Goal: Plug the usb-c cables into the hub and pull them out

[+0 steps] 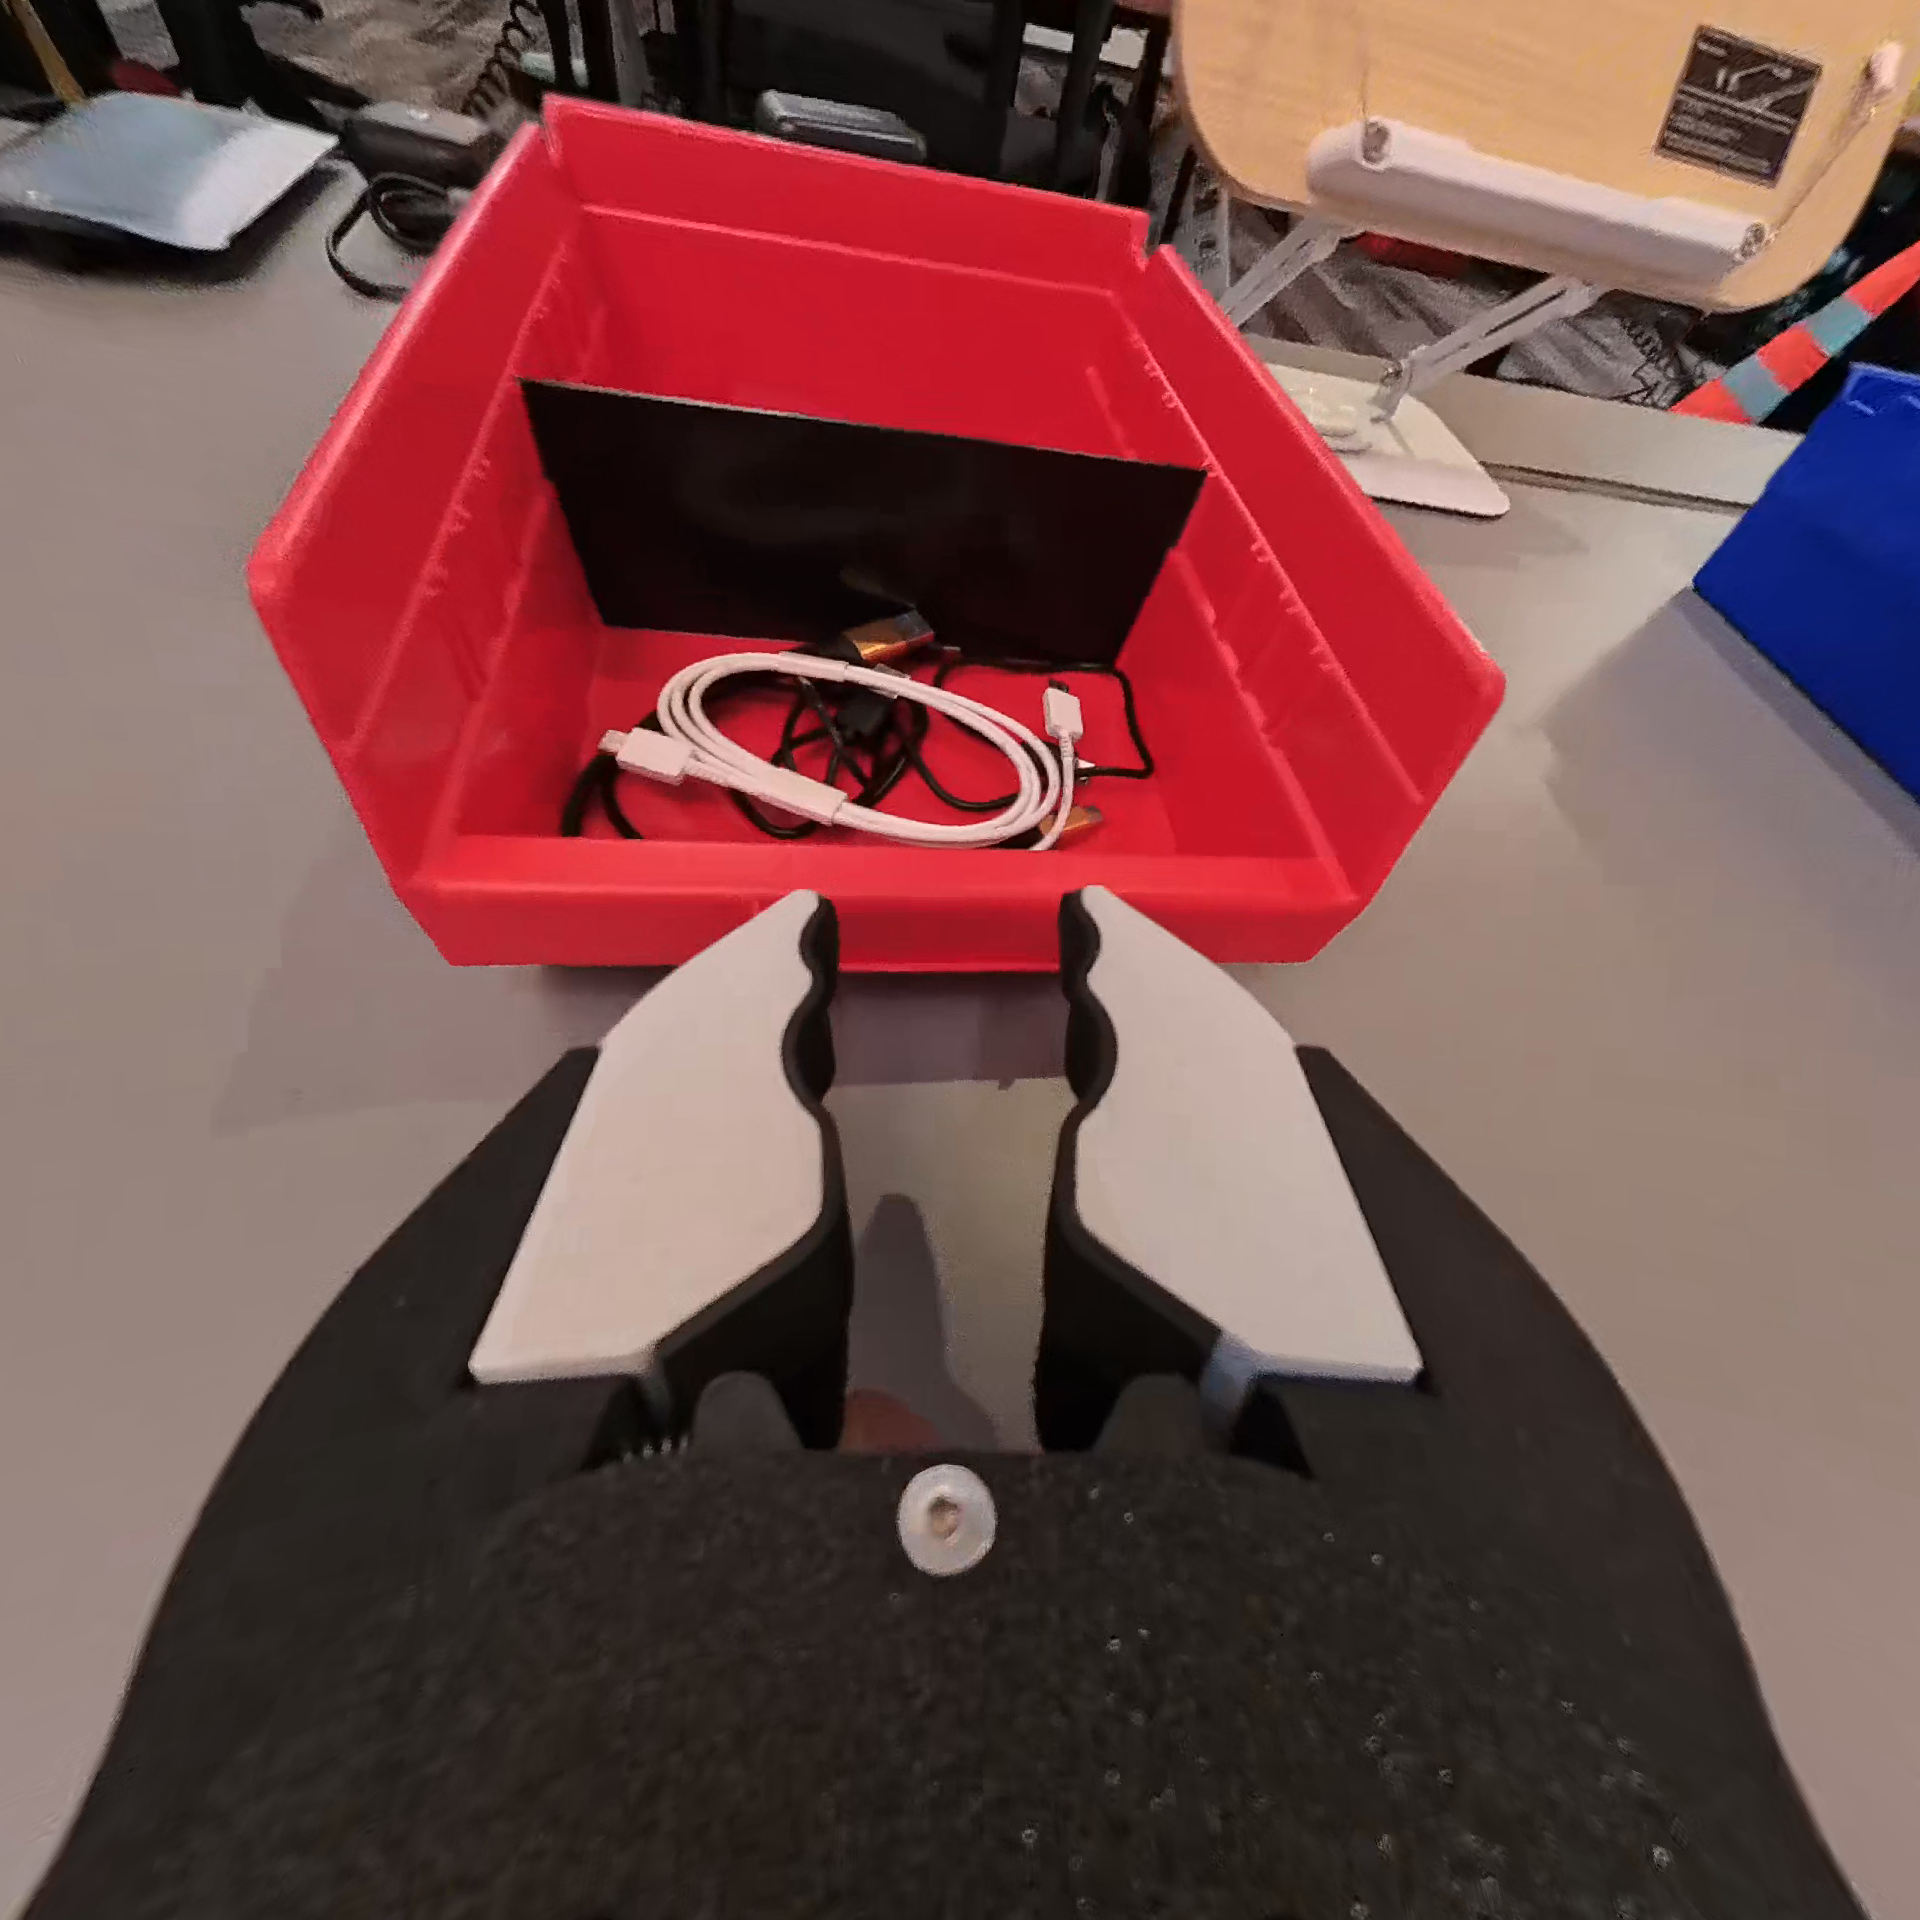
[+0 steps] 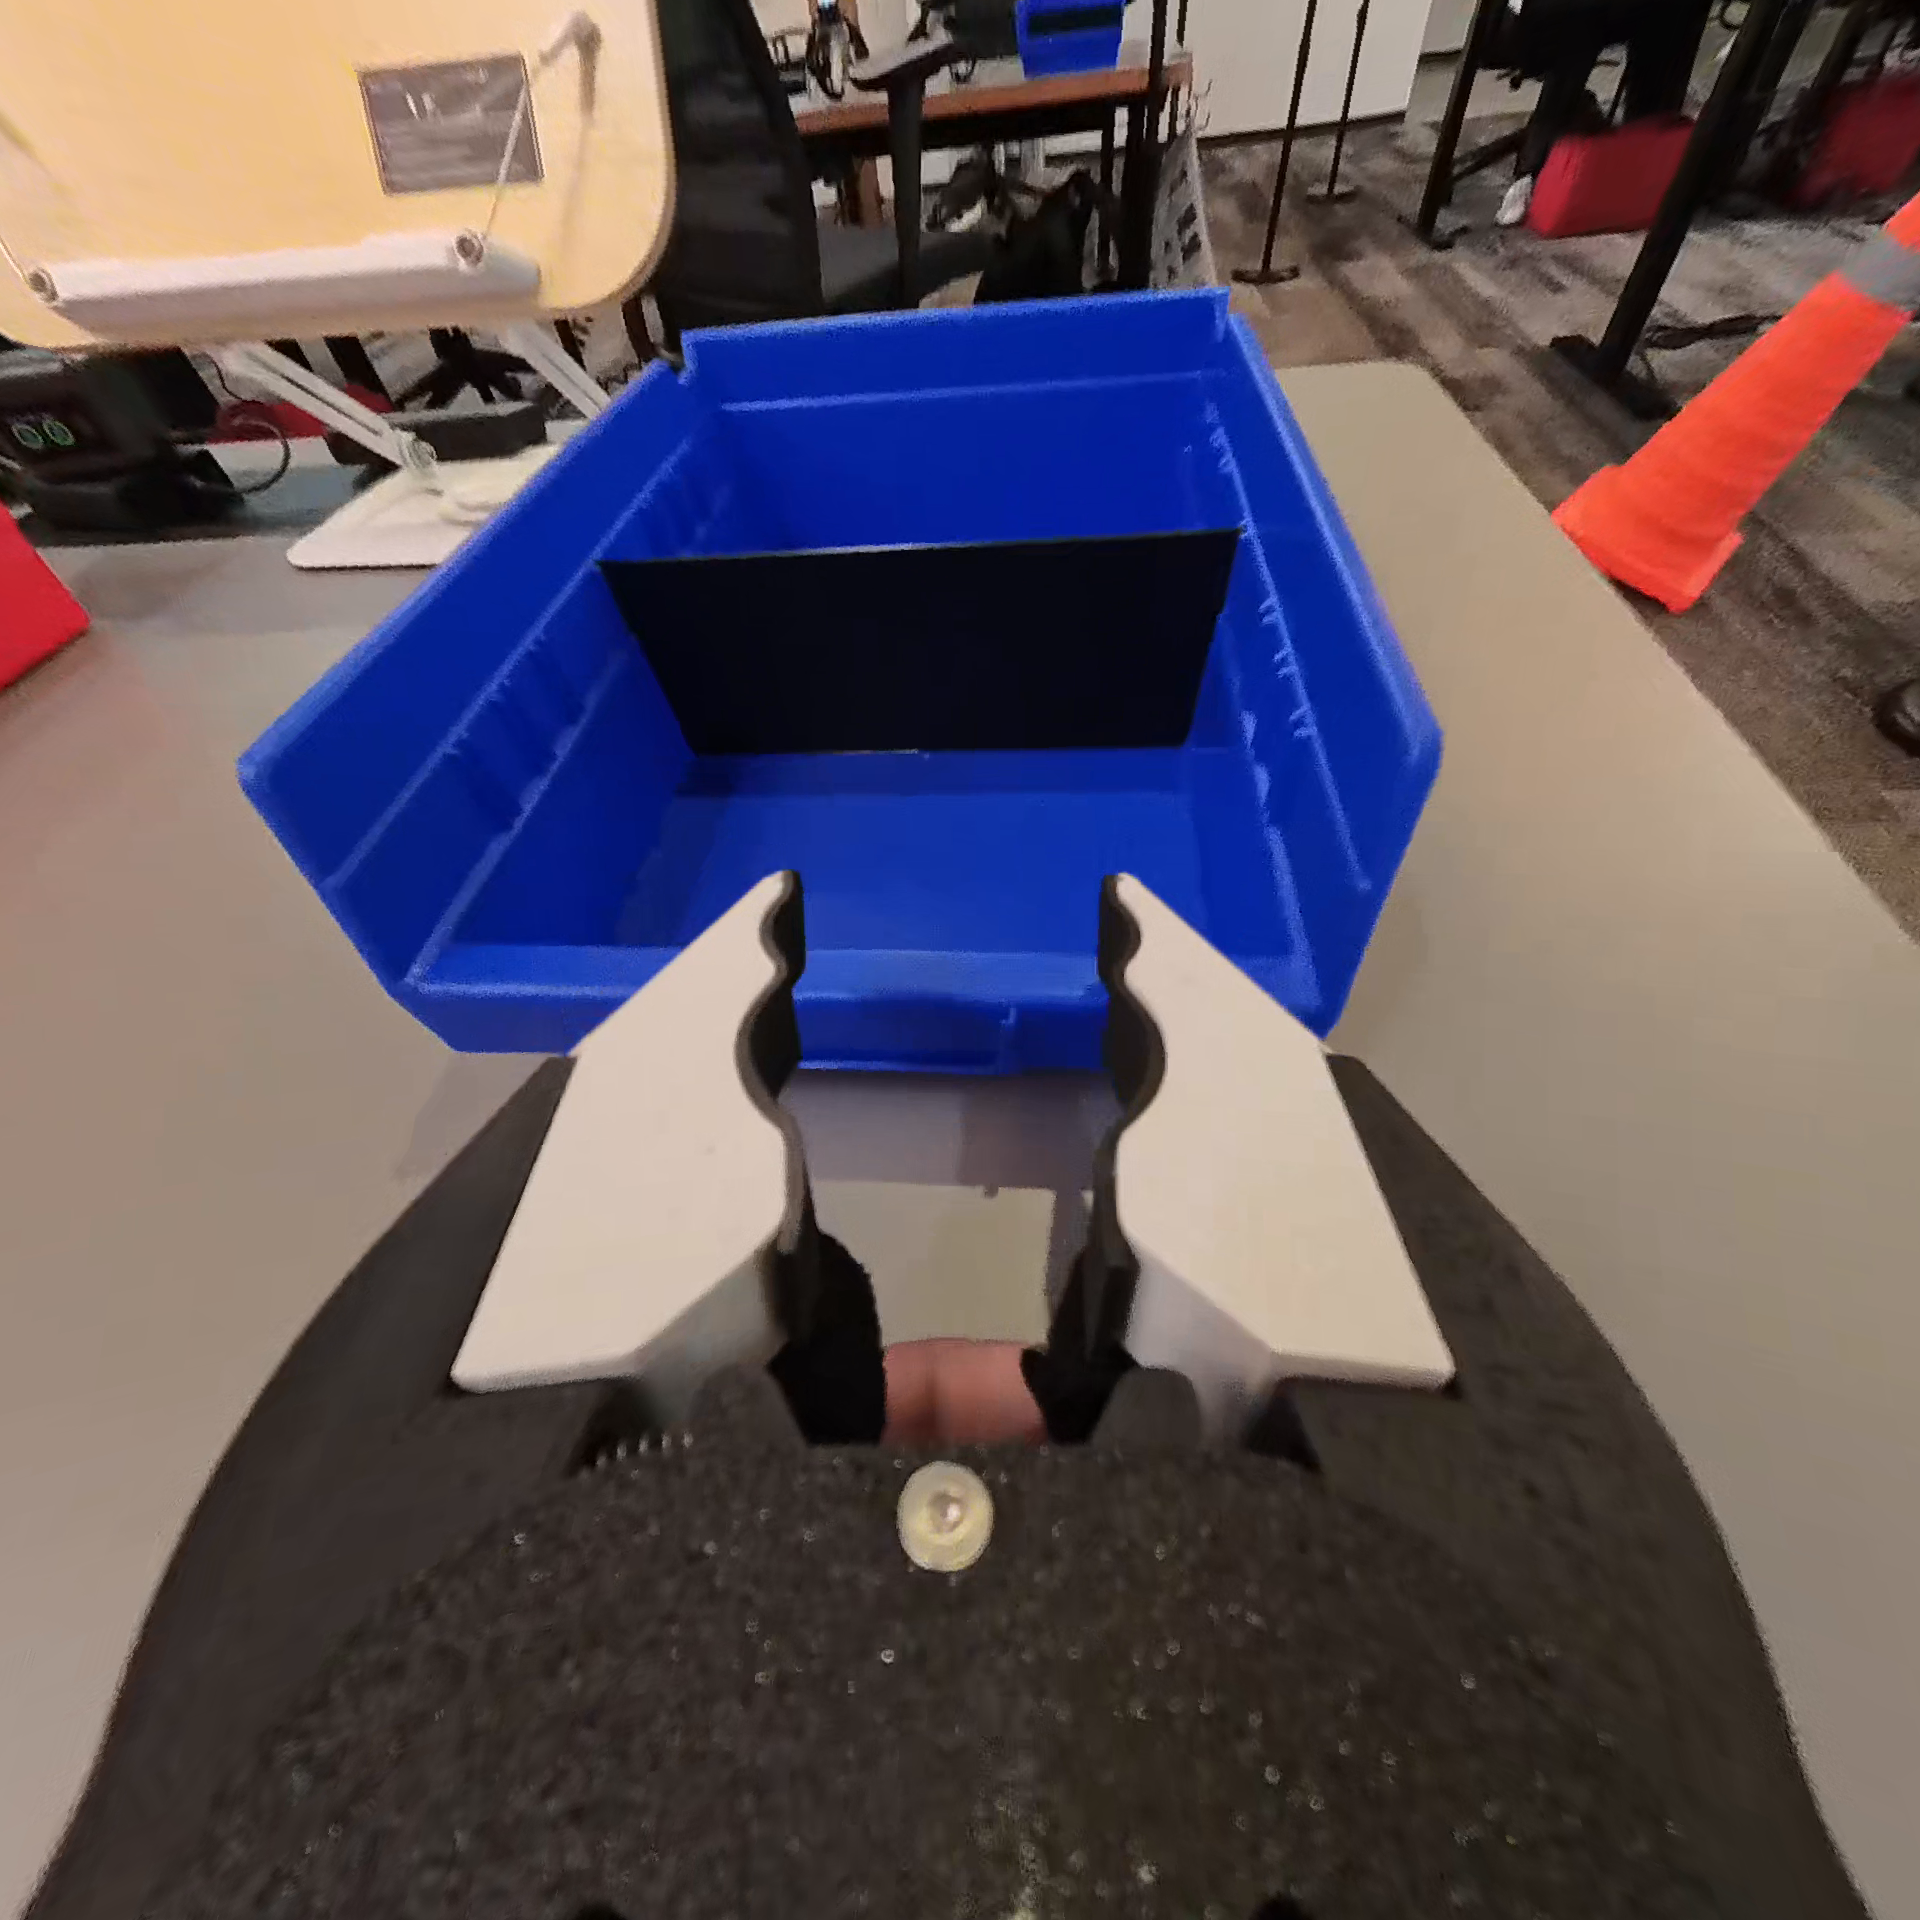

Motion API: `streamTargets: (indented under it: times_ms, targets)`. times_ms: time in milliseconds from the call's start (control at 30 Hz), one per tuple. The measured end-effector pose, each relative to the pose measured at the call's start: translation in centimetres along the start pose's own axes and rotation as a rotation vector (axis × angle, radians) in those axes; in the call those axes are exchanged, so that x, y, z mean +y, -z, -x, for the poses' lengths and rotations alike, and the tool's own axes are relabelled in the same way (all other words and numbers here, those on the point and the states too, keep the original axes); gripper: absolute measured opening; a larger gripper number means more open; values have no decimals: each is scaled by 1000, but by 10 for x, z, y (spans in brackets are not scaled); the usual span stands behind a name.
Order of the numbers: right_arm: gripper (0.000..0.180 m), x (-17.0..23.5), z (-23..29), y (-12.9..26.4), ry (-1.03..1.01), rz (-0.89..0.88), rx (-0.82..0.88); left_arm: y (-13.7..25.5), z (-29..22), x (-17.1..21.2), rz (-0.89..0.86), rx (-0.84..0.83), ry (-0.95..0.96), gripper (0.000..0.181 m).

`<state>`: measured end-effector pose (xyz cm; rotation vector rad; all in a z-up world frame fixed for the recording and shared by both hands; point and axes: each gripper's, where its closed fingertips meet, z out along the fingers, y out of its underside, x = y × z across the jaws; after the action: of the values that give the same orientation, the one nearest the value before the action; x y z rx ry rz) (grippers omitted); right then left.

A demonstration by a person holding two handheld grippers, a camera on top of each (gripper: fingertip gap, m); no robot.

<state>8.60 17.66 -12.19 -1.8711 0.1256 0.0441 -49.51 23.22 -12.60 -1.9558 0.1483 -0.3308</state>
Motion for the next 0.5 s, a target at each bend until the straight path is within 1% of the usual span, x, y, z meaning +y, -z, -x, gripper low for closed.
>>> streamTargets:
  times_ms: [100,300,400,500]
  targets:
    - [56,5,2,-1,-46,23,-9,0,8,6,29,-9,42,39]
    - [56,0,5,6,-39,-14,-20,2,6,11,50,6,70,39]
    - [55,-3,19,10,-19,-40,-60,6,1,15,64,7,48,39]
    - [56,-10,43,18,-28,-76,-135,11,0,15,54,-8,1,39]
